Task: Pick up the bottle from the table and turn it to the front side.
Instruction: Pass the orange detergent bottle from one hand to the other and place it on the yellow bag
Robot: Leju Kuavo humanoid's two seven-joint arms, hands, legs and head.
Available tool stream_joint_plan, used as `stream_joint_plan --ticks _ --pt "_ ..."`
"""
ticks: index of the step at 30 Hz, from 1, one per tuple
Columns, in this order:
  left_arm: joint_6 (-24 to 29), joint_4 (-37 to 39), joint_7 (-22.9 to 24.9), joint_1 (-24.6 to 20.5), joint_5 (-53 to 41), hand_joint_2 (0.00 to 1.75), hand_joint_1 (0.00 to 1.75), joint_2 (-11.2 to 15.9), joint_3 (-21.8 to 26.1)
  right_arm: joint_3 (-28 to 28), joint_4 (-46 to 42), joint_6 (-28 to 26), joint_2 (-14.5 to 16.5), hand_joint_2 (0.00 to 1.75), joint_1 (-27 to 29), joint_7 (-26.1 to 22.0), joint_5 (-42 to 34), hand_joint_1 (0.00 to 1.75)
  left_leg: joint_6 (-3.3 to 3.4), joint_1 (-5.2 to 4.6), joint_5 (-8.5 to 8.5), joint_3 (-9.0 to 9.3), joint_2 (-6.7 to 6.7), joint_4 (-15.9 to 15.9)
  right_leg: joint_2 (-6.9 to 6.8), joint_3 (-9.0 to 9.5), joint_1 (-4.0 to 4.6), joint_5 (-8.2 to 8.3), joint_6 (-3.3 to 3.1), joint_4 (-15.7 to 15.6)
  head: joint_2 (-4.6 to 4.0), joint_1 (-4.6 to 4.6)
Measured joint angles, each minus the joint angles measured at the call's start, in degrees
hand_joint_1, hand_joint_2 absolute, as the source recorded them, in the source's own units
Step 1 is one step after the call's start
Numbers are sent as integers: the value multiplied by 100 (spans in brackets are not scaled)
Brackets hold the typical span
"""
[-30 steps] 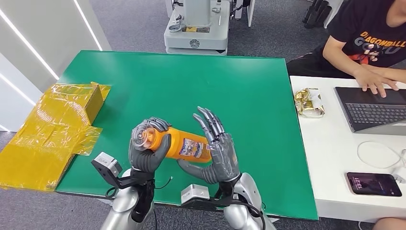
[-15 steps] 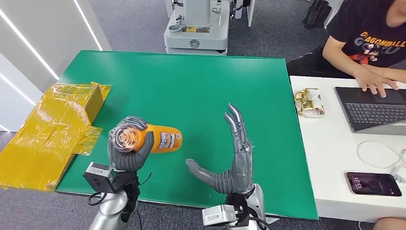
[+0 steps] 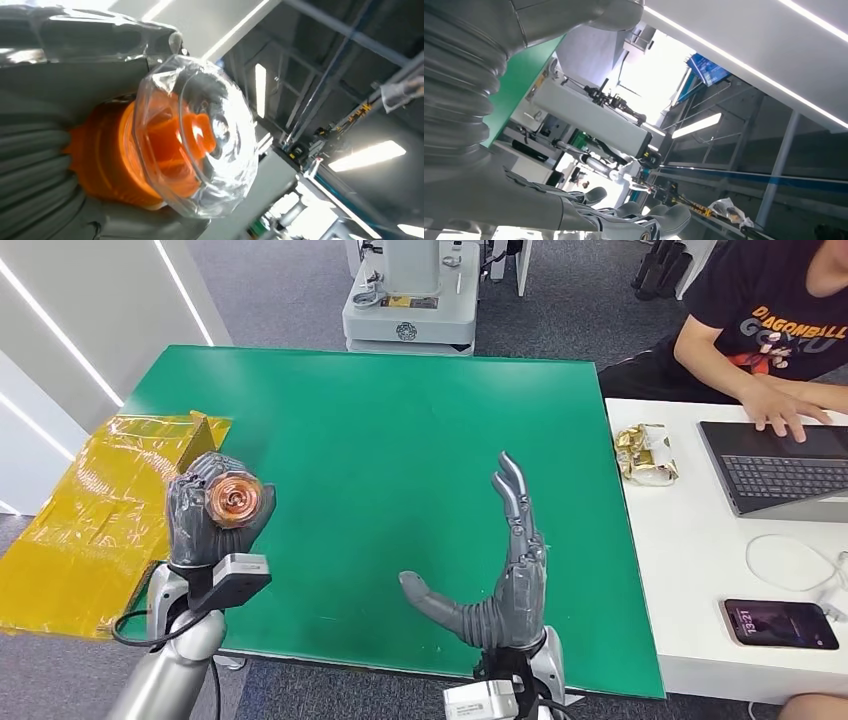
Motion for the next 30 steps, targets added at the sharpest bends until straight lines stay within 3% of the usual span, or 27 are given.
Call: stream_joint_plan --ticks 3,13,23,30 --pt "-2 194 630 -171 -1041 175 175 236 -27 0 -117 52 -15 175 26 32 13 0 1 0 1 0 3 0 3 0 0 0 0 0 0 0" --pt "-315 979 1399 -574 -2215 175 175 592 -372 -2 -343 131 -61 175 105 90 54 0 1 0 0 0 4 1 4 -1 0 0 0 -1 0 1" --pt "-484 2107 1670 -952 -2713 175 175 684 -652 -1 -380 112 -101 175 130 97 -7 0 1 0 1 0 6 1 7 -1 0 1 0 0 0 1" --pt "-522 2680 1787 -985 -3038 175 175 691 -834 45 -338 191 -102 175 61 33 -198 0 1 0 0 -2 7 1 8 0 0 1 0 0 0 1"
